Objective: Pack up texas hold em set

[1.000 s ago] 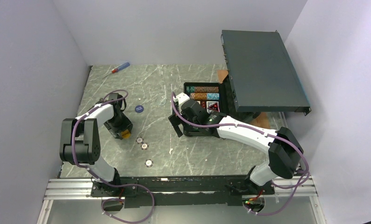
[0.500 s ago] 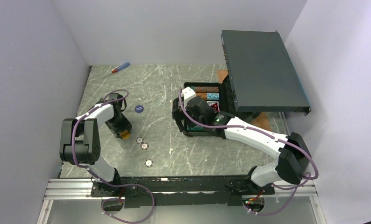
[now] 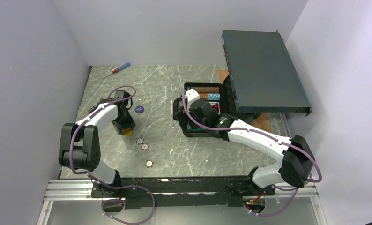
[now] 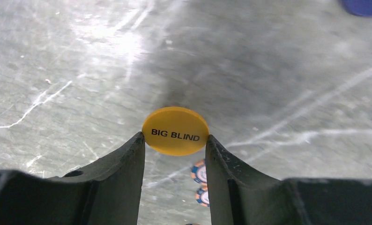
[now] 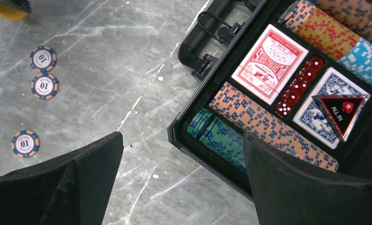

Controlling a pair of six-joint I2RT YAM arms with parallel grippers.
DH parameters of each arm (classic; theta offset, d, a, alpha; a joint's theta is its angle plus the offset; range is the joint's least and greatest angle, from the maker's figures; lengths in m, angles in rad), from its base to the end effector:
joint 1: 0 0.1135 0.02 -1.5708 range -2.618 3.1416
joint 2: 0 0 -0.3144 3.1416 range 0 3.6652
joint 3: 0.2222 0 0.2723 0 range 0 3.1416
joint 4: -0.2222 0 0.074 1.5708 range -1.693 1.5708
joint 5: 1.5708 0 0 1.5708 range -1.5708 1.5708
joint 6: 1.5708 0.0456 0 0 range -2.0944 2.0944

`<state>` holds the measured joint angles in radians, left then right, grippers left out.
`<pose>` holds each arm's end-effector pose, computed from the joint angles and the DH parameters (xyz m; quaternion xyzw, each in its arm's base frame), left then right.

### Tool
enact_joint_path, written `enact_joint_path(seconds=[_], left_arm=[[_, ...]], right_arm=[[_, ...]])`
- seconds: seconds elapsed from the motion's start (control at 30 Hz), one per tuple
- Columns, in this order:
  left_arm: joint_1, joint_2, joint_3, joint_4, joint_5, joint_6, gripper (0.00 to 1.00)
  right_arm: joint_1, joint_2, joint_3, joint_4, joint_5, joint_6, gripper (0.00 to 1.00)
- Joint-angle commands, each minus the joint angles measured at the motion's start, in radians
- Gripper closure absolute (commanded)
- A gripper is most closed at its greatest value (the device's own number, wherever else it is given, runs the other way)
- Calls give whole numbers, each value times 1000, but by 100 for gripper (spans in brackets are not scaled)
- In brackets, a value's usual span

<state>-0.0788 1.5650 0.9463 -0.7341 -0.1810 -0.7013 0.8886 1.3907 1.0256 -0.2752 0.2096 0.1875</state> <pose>0.2948 -0.0150 0.2067 -0.3125 0.9394 0.0419 0.1344 0.2144 0.2489 0.3132 -0.2611 0.8509 0.1484 0.4311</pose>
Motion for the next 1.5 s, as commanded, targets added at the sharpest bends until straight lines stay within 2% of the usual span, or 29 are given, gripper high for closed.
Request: enact_joint_path(seconds=[0.0,0.13,0.3,0.43,0.67,0.93,1.47], left_arm=[[-97,-78,87,-2,-41,53,54],[-216,-113,152,57,-7,115,53],[-396,-90,243,214,60,246,54],[-477,42,379,253,135,303,56],[-600,315,702,193,148,353,56],[-645,575,972,109,163,370,56],[-650,736,1088,95,95,417,52]], right_arm=[[-8,-94,-25,72,44,11,0],[-8,-190,-67,111,67,16,0],[-9,-351,-104,146,88,1,0],[-11,-451,-105,143,98,-11,0],[-10,-589,-110,122,120,-3,0],[-10,-665,-107,69,148,21,0],[-10,-709,-101,-5,172,47,0]])
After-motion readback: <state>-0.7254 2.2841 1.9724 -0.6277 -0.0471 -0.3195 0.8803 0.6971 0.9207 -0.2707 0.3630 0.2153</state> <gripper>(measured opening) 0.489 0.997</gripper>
